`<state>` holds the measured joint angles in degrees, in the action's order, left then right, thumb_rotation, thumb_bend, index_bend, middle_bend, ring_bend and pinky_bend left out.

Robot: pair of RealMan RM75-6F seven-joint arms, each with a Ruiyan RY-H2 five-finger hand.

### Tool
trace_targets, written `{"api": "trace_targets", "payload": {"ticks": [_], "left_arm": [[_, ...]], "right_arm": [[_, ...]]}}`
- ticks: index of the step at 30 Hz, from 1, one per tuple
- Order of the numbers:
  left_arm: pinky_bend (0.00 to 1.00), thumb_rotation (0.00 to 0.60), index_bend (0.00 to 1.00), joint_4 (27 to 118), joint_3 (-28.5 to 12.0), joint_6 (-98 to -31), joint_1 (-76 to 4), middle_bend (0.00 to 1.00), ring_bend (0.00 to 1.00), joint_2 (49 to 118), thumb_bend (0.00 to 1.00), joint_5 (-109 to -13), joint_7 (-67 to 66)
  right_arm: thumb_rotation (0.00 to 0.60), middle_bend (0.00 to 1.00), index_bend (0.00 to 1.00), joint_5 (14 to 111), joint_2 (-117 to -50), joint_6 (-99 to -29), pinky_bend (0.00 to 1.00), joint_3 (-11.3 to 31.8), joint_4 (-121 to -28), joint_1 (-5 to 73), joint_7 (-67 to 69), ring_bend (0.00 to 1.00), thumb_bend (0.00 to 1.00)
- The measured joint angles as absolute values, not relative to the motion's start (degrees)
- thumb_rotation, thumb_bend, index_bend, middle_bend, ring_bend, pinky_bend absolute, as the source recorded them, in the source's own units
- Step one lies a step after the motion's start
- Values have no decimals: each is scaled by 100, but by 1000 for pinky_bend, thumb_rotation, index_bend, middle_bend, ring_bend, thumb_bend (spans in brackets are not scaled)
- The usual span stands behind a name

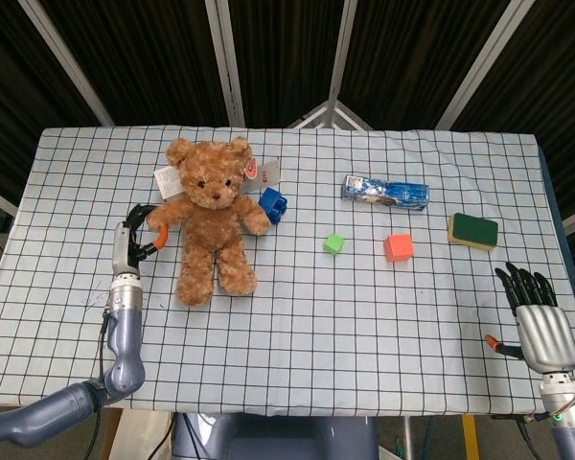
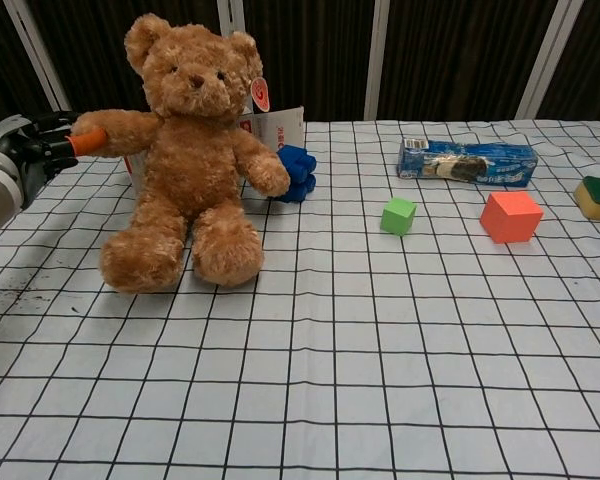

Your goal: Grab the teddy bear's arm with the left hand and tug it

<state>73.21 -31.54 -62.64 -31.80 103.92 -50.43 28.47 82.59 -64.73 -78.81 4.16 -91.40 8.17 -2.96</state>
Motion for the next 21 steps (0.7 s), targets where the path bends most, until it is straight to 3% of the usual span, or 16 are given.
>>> {"api": "trace_targets", "payload": {"ticks": [14, 21], "left_arm": [[0, 600, 398, 6526, -3015, -5935, -3120, 373, 0, 10533, 598, -4890, 2763], [0, 600, 399, 6703, -3085, -5958, -3107, 375, 0, 10500, 597, -5005, 2866]], "right_arm": [[600, 0, 0, 8205, -6490, -7880, 0, 428, -9158, 816, -379, 0, 101], [600, 0, 0, 8211, -6500, -7880, 0, 421, -9169, 819, -417, 0, 102]]}}
